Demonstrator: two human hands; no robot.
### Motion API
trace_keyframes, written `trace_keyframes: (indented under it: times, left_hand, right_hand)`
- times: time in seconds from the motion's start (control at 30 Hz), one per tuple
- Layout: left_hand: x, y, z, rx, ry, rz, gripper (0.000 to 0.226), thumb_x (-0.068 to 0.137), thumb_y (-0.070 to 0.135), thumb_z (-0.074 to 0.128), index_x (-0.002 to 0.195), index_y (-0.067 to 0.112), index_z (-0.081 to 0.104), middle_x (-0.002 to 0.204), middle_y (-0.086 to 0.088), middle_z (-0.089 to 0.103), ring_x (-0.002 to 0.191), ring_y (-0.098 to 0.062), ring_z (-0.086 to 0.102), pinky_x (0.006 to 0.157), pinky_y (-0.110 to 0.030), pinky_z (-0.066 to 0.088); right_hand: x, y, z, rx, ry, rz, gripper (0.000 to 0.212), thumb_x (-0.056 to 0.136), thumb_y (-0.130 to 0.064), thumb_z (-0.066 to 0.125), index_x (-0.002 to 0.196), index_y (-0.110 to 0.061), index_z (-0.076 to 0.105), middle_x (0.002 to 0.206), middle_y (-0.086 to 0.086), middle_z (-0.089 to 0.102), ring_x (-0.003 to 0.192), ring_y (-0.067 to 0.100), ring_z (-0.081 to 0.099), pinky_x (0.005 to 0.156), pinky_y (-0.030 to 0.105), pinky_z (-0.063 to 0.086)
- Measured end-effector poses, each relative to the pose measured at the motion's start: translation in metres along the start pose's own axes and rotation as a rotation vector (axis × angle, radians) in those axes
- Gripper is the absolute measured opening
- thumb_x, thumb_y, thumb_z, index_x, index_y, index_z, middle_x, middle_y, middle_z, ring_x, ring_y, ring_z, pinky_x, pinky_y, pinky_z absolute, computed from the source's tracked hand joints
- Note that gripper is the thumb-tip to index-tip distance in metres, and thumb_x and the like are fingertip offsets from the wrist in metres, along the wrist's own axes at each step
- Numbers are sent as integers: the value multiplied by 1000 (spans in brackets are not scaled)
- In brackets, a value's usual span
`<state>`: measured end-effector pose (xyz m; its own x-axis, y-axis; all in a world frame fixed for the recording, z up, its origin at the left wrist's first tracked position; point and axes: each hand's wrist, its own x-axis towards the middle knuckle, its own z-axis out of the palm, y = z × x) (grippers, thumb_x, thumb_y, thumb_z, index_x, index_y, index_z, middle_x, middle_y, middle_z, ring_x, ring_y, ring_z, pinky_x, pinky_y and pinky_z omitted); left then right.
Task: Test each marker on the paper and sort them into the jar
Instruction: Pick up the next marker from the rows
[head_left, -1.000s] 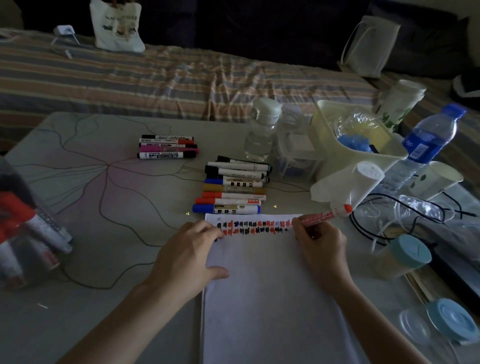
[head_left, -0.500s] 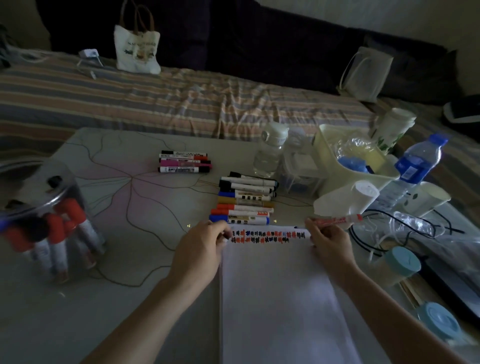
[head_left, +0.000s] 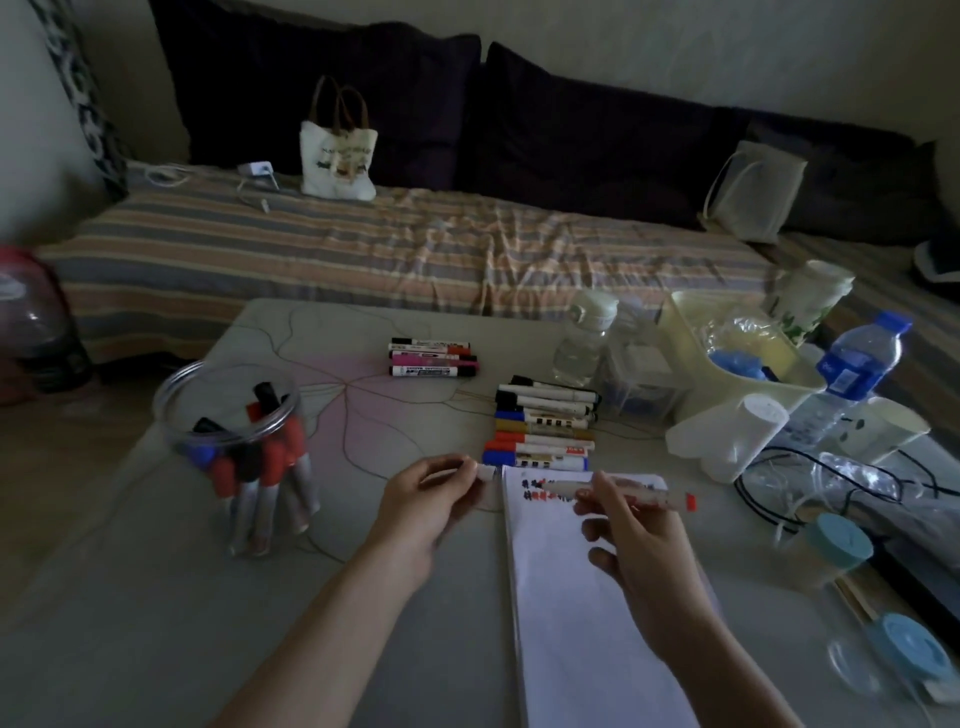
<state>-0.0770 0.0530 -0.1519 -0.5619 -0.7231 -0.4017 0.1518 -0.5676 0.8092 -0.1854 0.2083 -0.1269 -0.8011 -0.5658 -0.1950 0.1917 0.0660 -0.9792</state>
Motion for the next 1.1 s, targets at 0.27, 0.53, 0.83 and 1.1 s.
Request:
trace_keyframes:
  times: [0.27, 0.53, 0.83, 1.1]
  left_hand:
    - [-3, 4, -4, -37, -52, 0, 10, 84, 1, 68, 93, -2, 67, 93, -21, 73, 75, -20, 72, 65, -20, 57]
    - [-10, 3, 5, 29, -115, 14, 14, 84, 6, 70, 96, 0, 67, 92, -16, 74, 85, -23, 72, 75, -25, 57]
    - [-21, -8, 17, 88, -34, 100, 14, 82, 7, 73, 94, 1, 69, 85, -7, 76, 80, -15, 74, 72, -20, 58]
    - [-12, -6, 17, 69, -30, 76, 17, 83, 6, 71, 99, 2, 67, 93, -11, 75, 84, -19, 73, 78, -25, 57]
  right_hand:
    - [3, -4, 17, -67, 14, -64, 29, 85, -36, 66, 88, -9, 73, 71, 1, 69, 66, 13, 55, 56, 25, 45]
    - [5, 1, 29, -56, -23, -77, 27, 83, -35, 67, 89, -9, 73, 78, 7, 73, 67, 14, 60, 57, 26, 48]
    - [6, 13, 26, 151, -45, -33, 28, 79, -28, 68, 90, -2, 70, 77, 11, 68, 69, 16, 62, 70, 29, 51]
    - [9, 10, 26, 314, -147, 207, 33, 79, -34, 68, 94, -5, 67, 76, 8, 65, 67, 15, 60, 66, 28, 51]
